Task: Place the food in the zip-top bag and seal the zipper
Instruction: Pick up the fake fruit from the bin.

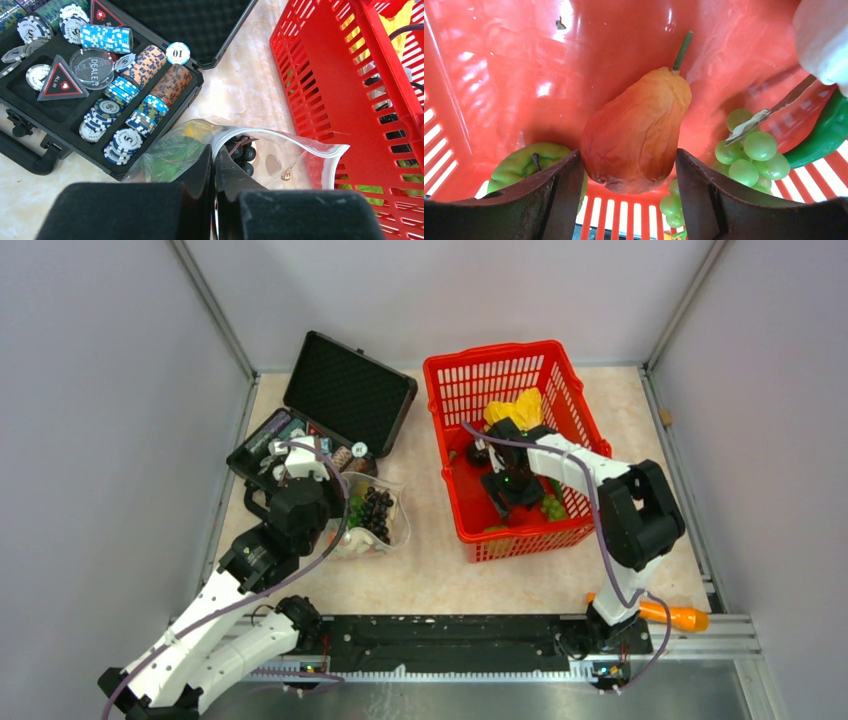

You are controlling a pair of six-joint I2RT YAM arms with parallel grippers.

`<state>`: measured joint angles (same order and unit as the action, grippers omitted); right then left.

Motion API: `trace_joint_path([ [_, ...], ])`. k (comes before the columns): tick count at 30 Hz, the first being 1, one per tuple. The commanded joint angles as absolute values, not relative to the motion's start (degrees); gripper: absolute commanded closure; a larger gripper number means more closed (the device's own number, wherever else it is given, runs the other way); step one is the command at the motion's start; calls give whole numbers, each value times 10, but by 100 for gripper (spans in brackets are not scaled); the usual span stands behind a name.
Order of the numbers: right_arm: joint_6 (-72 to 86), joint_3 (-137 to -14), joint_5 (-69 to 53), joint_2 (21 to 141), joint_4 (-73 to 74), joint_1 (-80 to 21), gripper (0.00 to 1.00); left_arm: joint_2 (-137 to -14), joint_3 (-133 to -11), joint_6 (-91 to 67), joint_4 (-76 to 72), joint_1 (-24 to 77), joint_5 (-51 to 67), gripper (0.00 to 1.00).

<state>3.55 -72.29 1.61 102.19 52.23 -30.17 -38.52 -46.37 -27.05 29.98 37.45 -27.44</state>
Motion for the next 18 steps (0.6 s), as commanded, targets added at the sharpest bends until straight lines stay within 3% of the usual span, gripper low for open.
trace_joint_path([
  [1,30,-719,6,1013,515,-296,38,-387,-464,-265,272,370,-275,98],
  [4,34,-722,4,996,506,-297,52,-389,-464,-266,272,370,-274,98],
  [9,51,-742,44,947,488,-296,61,-389,-466,-265,273,369,-275,98],
  [18,63,-721,119,813,396,-296,66,-392,-465,-267,267,369,-270,97],
])
